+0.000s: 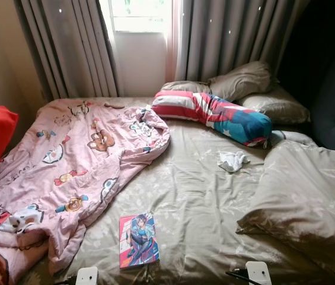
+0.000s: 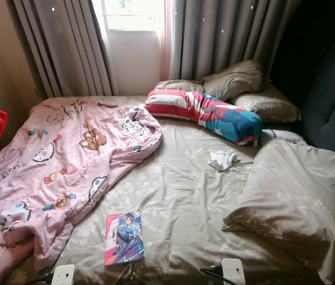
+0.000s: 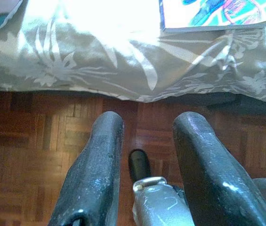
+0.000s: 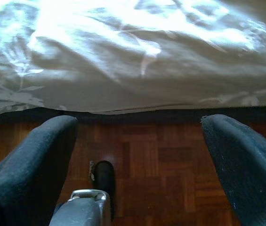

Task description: Clean up the room

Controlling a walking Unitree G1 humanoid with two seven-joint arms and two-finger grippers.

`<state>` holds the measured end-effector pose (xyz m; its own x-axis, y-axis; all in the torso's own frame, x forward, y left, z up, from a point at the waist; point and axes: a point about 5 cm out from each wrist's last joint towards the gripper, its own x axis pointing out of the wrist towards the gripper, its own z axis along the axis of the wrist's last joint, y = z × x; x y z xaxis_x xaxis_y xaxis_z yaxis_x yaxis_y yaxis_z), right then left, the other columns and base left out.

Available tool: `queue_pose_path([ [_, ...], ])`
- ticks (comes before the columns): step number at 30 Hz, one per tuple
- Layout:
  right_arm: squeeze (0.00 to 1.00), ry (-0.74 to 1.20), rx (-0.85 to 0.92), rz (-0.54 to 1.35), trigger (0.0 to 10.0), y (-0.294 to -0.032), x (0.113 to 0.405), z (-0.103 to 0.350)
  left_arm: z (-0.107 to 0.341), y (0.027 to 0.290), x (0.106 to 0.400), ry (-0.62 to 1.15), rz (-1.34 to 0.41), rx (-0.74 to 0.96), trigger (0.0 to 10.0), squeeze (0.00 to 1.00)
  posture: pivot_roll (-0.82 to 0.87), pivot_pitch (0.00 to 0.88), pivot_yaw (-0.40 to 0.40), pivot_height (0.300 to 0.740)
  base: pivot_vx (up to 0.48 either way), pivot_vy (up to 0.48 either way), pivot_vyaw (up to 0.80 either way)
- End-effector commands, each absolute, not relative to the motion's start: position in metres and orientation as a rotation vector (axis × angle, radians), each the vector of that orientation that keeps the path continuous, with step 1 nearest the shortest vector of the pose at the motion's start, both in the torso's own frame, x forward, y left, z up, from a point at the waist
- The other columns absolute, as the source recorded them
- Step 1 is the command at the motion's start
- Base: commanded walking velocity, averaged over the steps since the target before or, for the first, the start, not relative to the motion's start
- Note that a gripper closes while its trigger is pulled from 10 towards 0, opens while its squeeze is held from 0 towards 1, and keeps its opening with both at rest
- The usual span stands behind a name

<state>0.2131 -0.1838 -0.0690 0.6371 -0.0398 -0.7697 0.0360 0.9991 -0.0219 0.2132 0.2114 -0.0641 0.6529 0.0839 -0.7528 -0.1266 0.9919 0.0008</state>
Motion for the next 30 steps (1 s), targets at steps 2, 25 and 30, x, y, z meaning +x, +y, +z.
queue_pose_path([
  [2,0.0,0.872,0.009,-0.049,10.0,-0.1826,0.2149,-0.0681,-0.0665,0.2137,0.2089,0.877,0.124,-0.046,10.0,0.0,-0.07,0.029,-0.001,0.74,0.0,-0.274,0.0],
  [25,0.0,0.87,0.021,-0.065,10.0,-0.1826,0.2154,-0.0678,-0.0659,0.214,0.2099,0.873,0.125,-0.05,10.0,0.0,-0.07,0.032,0.002,0.74,0.0,-0.307,-0.27],
  [30,0.0,0.868,0.022,-0.068,10.0,-0.1828,0.2155,-0.0677,-0.0658,0.2138,0.2101,0.873,0.125,-0.05,10.0,0.0,-0.07,0.032,0.002,0.74,0.0,-0.303,0.0],
])
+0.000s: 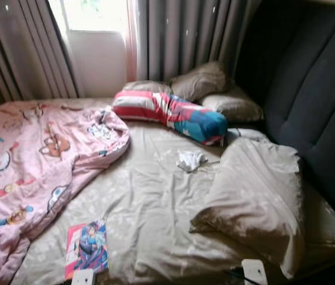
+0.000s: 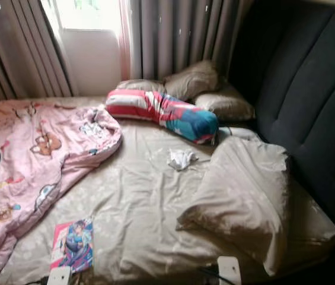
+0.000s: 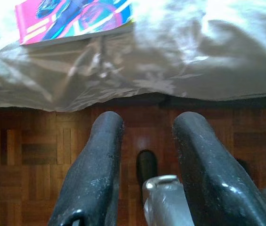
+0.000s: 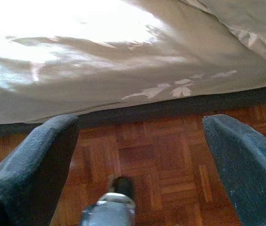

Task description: Clean up the room

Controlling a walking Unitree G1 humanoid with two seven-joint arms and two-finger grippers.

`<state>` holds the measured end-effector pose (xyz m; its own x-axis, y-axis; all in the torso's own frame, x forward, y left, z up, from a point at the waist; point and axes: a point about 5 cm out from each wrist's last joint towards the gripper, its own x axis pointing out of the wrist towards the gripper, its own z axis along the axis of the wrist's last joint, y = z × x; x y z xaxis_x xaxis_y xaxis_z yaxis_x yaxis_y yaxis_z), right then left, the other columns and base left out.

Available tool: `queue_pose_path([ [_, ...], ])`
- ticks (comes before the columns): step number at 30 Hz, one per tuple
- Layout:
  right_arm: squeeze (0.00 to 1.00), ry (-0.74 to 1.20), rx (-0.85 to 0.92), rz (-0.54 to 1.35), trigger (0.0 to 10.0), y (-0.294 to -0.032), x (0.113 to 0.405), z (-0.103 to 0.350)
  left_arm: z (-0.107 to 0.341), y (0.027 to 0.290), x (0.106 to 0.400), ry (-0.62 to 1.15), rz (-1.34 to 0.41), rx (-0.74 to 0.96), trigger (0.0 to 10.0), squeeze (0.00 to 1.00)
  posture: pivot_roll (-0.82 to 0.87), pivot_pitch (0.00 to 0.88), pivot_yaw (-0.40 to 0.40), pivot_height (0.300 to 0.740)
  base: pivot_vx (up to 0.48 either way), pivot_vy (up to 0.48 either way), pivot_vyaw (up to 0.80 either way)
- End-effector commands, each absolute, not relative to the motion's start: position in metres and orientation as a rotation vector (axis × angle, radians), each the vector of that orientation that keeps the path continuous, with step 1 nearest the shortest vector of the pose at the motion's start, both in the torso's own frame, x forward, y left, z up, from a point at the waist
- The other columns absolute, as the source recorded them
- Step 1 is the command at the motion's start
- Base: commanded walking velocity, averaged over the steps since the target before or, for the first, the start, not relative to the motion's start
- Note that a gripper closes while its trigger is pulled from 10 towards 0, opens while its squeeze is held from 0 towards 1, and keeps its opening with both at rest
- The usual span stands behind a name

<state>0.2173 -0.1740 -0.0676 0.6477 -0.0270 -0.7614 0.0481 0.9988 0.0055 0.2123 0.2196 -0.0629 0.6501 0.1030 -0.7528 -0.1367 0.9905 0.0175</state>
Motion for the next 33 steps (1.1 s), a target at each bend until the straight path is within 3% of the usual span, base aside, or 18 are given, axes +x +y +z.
queue_pose_path([
  [1,0.0,0.867,0.022,-0.069,10.0,-0.1829,0.2155,-0.0677,-0.0658,0.2138,0.2101,0.873,0.124,-0.049,10.0,0.0,-0.07,0.032,0.002,0.74,0.0,-0.304,0.0],
  [16,0.0,0.867,0.019,-0.07,10.0,-0.1824,0.2151,-0.068,-0.066,0.2144,0.2096,0.874,0.124,-0.043,10.0,0.0,-0.07,0.023,0.006,0.74,0.0,-0.303,0.0],
  [29,0.0,0.83,0.042,-0.088,10.0,-0.1822,0.2154,-0.067,-0.066,0.2146,0.2088,0.861,0.133,-0.055,10.0,0.0,-0.08,0.002,0.009,0.74,0.0,0.0,0.0],
  [33,0.0,0.71,0.088,-0.117,10.0,-0.1826,0.221,-0.0601,-0.0658,0.2147,0.2088,0.852,0.137,-0.057,10.0,0.0,-0.08,0.0,0.008,0.74,0.0,0.0,0.0],
])
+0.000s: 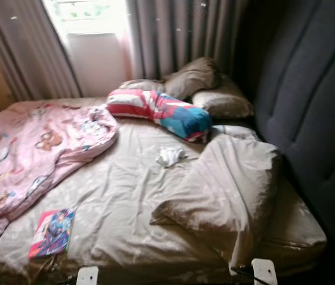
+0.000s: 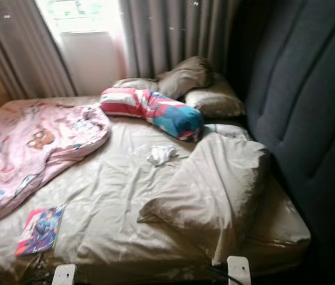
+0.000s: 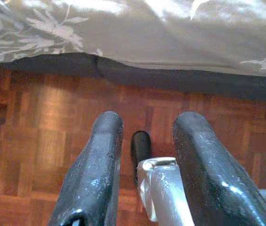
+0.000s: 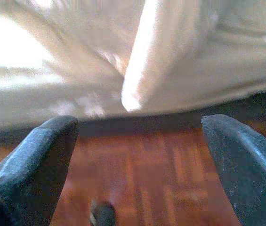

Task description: Clean up the room

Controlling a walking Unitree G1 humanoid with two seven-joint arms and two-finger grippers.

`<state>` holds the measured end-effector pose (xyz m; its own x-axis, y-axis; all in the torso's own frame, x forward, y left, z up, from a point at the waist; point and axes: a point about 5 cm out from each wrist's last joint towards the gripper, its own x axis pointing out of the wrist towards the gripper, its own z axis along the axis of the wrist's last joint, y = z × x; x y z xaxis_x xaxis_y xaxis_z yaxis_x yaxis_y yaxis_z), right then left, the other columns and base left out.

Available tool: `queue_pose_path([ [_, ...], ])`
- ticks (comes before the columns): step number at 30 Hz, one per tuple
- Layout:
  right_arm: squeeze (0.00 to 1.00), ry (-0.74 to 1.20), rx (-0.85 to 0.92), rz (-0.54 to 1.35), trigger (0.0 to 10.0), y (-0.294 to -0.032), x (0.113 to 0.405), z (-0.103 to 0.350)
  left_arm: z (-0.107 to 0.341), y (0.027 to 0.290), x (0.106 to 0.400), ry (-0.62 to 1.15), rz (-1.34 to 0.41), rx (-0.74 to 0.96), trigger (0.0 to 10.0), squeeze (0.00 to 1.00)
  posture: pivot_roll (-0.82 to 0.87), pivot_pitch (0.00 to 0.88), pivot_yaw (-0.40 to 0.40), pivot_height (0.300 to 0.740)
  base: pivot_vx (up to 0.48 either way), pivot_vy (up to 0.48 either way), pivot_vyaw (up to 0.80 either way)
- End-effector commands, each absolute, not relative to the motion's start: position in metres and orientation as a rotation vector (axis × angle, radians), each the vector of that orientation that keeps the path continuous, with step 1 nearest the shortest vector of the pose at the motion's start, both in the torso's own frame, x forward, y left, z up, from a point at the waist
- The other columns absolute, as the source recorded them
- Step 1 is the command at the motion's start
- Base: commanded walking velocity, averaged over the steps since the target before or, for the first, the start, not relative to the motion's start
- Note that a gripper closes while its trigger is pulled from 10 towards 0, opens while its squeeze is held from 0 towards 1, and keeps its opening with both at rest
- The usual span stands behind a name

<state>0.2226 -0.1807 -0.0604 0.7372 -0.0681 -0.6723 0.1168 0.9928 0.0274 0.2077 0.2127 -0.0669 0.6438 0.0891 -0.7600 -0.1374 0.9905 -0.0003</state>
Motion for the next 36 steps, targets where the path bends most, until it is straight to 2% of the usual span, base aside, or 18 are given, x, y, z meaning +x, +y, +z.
queue_pose_path([
  [1,0.0,0.697,0.095,-0.118,10.0,-0.183,0.222,-0.059,-0.066,0.215,0.209,0.851,0.138,-0.057,10.0,0.0,-0.08,0.0,0.008,0.74,0.0,0.0,0.0],
  [12,0.0,0.658,0.109,-0.146,10.0,-0.184,0.223,-0.057,-0.065,0.214,0.21,0.847,0.139,-0.066,10.0,0.0,-0.08,0.006,0.002,0.74,0.0,0.0,0.0],
  [15,0.0,0.734,0.095,-0.135,10.0,-0.184,0.219,-0.062,-0.065,0.214,0.21,0.843,0.139,-0.065,10.0,0.0,-0.08,0.012,0.0,0.74,0.0,0.0,0.0],
  [18,0.0,0.879,-0.015,-0.067,10.0,-0.184,0.213,-0.069,-0.065,0.213,0.211,0.84,0.139,-0.067,10.0,0.0,-0.08,0.012,-0.002,0.74,0.0,0.0,0.0],
  [24,0.0,0.905,0.06,-0.111,10.0,-0.183,0.21,-0.072,-0.065,0.214,0.21,0.847,0.136,-0.067,10.0,0.0,-0.08,0.02,0.001,0.74,0.0,0.0,0.0],
  [31,0.0,0.908,0.067,-0.1,10.0,-0.182,0.211,-0.071,-0.065,0.214,0.21,0.856,0.133,-0.063,10.0,0.0,-0.08,0.025,0.002,0.74,0.0,0.0,0.0],
  [36,0.0,0.885,0.077,-0.116,10.0,-0.183,0.212,-0.07,-0.065,0.214,0.21,0.858,0.13,-0.061,10.0,0.0,-0.07,0.028,0.002,0.74,0.267,0.0,0.0],
])
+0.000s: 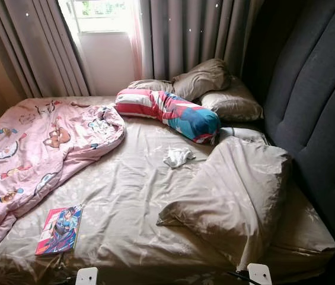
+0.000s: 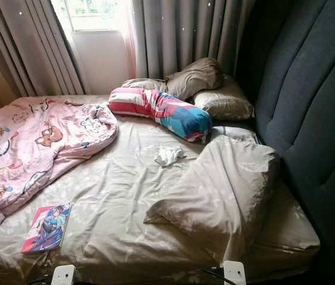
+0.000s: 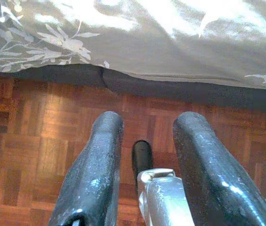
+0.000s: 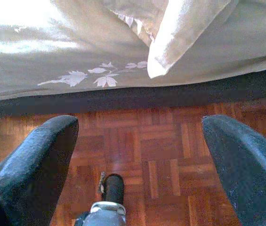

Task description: Clean up the room

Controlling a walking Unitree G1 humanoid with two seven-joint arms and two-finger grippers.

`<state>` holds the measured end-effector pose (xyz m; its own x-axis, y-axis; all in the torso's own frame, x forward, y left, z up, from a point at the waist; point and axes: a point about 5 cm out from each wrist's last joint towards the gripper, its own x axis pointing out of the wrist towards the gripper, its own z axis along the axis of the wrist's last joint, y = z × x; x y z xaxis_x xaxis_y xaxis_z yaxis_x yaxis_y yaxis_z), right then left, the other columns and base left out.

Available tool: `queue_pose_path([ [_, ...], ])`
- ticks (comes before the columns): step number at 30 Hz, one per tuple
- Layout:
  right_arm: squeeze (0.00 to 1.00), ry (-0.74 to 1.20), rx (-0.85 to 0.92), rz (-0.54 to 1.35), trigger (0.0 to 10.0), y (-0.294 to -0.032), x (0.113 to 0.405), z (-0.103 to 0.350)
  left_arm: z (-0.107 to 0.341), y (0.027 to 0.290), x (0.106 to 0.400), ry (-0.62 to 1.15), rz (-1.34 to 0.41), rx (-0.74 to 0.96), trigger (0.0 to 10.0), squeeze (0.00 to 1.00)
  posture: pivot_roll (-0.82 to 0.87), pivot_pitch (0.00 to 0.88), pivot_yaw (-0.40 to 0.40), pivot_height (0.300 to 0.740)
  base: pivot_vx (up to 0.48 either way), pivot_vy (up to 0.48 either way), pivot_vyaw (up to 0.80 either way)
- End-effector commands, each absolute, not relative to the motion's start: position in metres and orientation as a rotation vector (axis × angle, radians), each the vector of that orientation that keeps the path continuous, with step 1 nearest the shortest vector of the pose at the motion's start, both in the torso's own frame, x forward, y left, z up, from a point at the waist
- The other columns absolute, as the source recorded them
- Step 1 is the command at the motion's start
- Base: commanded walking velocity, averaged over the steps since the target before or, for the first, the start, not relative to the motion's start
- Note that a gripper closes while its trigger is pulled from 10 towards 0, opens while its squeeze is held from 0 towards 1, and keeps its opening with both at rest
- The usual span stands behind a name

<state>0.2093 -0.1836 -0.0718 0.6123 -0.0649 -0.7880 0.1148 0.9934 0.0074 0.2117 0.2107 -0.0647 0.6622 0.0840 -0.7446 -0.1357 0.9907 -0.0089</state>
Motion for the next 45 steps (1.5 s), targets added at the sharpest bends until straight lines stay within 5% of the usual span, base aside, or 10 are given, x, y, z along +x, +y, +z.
queue_pose_path([
  [1,0.0,0.882,0.08,-0.118,10.0,-0.183,0.213,-0.07,-0.065,0.214,0.21,0.858,0.129,-0.061,10.0,0.0,-0.07,0.028,0.002,0.74,0.277,0.0,0.0],
  [29,0.0,0.824,0.083,-0.125,10.0,-0.183,0.216,-0.067,-0.062,0.215,0.214,0.805,0.124,-0.046,10.0,0.0,-0.08,0.034,0.004,0.74,0.188,0.0,0.0],
  [45,0.0,0.594,0.129,-0.122,10.0,-0.183,0.227,-0.052,-0.044,0.216,0.227,0.551,0.114,-0.033,10.0,0.0,-0.09,0.028,0.007,0.74,0.0,0.0,0.0],
])
